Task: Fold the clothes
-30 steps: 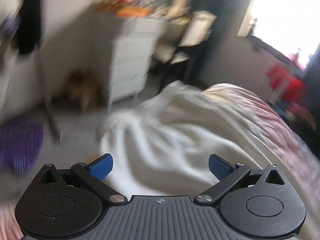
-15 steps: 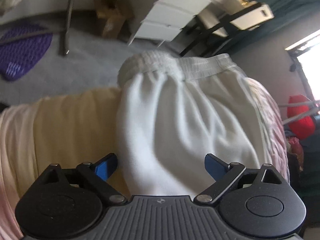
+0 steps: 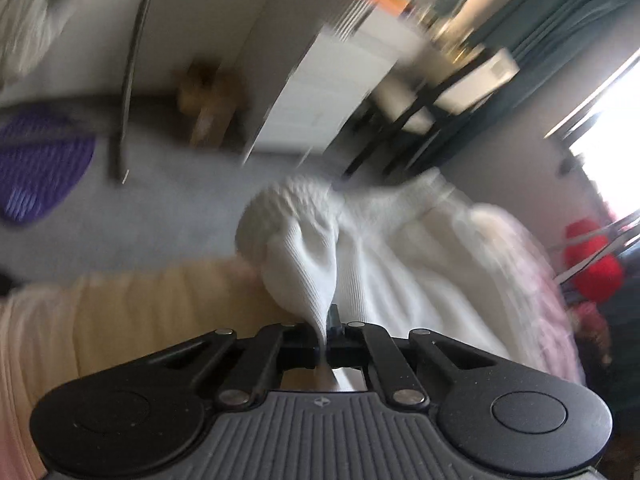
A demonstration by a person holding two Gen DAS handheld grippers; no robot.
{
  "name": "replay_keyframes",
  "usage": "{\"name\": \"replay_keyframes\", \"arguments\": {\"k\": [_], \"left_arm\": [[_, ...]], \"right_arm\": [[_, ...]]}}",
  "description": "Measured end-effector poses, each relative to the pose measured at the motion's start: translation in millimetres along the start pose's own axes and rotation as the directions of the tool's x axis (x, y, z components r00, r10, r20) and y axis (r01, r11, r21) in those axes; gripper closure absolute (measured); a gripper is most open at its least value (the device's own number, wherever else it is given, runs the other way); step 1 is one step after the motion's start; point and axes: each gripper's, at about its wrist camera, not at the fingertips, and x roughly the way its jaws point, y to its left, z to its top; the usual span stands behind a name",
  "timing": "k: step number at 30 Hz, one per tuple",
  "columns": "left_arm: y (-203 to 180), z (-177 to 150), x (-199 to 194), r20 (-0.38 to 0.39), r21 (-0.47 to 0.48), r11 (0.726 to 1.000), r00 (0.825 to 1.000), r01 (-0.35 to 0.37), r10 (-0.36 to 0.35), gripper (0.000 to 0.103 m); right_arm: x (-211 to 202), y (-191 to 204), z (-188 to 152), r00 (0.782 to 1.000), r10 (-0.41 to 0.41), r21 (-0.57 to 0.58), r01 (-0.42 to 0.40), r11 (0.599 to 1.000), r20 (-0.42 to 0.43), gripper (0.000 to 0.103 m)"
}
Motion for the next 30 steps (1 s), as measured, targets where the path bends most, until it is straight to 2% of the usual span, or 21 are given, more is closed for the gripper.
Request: {"name": "replay_keyframes", "arguments": {"k": [2, 6, 10, 11, 13, 15, 16, 17, 18, 19, 23, 27, 30], "left_arm": [[0, -1, -20, 0.070, 0.000, 0.998, 0.996, 0.055, -0.055, 0.101], [9, -5, -40, 0.115, -0.051, 0.995, 0.990, 0.091, -0.085, 0.101], [18, -6, -39, 0.095, -0.111, 0.991, 0.994, 0.071, -0.061, 0.101], [19, -5, -38, 0.091, -0.115, 0.991, 0.994, 0.070, -0.060, 0.101], [21, -3, -37, 0.082, -0.123, 0.990, 0.995, 0.069, -0.059, 0.101], [24, -2, -36, 0.074, -0.130, 0.989, 0.996, 0.067, -0.058, 0.100], [24, 0, -35, 0.075, -0.130, 0.989, 0.995, 0.069, -0.059, 0.100], [24, 2, -33, 0.077, -0.128, 0.989, 0.995, 0.070, -0.060, 0.100], [23, 3, -32, 0.077, -0.125, 0.989, 0.995, 0.073, -0.064, 0.100], [21, 4, -31, 0.082, -0.110, 0.990, 0.994, 0.086, -0.077, 0.100], [17, 7, -31, 0.110, -0.077, 0.985, 0.983, 0.153, -0.144, 0.100], [30, 10, -43, 0.122, -0.145, 0.961, 0.968, 0.237, -0.220, 0.101], [46, 13, -52, 0.119, -0.169, 0.944, 0.957, 0.283, -0.265, 0.101]], "right_arm": [[5, -4, -1, 1.000, -0.014, 0.020, 0.014, 1.000, -0.028, 0.019], [14, -8, -6, 0.996, -0.041, 0.043, 0.044, 0.998, -0.081, 0.019], [30, -13, -10, 0.987, -0.068, 0.059, 0.077, 0.995, -0.148, 0.020], [33, -14, -11, 0.984, -0.070, 0.065, 0.081, 0.995, -0.162, 0.017], [39, -18, -10, 0.984, -0.042, 0.095, 0.060, 0.994, -0.173, 0.019], [44, -21, -8, 0.984, -0.008, 0.133, 0.033, 0.991, -0.180, 0.046], [43, -23, -7, 0.984, 0.014, 0.156, 0.014, 0.988, -0.175, 0.075], [41, -23, -7, 0.985, 0.030, 0.168, -0.001, 0.986, -0.169, 0.089], [38, -23, -6, 0.986, 0.052, 0.180, -0.023, 0.983, -0.159, 0.090], [33, -22, -5, 0.987, 0.089, 0.188, -0.063, 0.980, -0.137, 0.096], [9, -6, 2, 0.986, 0.168, 0.120, -0.166, 0.979, -0.002, 0.097], [-16, 12, 10, 0.972, 0.197, 0.024, -0.202, 0.979, 0.130, 0.097], [-30, 20, 18, 0.962, 0.218, 0.005, -0.222, 0.975, 0.163, 0.097]]}}
